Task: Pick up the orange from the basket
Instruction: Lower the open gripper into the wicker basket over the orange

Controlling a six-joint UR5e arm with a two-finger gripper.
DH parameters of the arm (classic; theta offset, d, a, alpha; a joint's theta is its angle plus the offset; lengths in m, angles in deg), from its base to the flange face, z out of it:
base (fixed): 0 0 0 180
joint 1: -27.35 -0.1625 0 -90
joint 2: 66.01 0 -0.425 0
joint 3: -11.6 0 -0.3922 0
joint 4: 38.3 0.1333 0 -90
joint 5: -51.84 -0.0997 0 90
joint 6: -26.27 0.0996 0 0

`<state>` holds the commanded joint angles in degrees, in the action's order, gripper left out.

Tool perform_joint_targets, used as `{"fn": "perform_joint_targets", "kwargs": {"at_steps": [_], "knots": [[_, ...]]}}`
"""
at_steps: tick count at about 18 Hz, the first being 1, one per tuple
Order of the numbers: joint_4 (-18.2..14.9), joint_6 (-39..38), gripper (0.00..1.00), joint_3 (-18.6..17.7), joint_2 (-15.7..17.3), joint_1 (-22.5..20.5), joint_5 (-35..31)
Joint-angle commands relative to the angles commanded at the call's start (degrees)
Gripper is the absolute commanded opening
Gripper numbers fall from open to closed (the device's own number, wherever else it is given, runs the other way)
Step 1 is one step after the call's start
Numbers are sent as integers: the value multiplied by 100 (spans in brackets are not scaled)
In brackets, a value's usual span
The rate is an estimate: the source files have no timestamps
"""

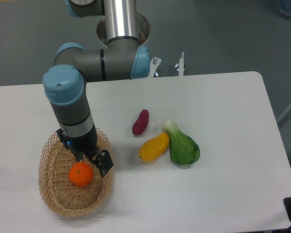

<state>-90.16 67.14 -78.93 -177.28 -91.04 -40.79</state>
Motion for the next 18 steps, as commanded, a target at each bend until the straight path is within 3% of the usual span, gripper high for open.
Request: {"fn": "perform_joint_targets", "kwargs": {"at_steps": [8,11,18], "knots": [[70,-35,100,-35,44,-17,9],[88,-525,100,-122,35,0,-26],[88,-790,100,-255,105,-26,27]]}}
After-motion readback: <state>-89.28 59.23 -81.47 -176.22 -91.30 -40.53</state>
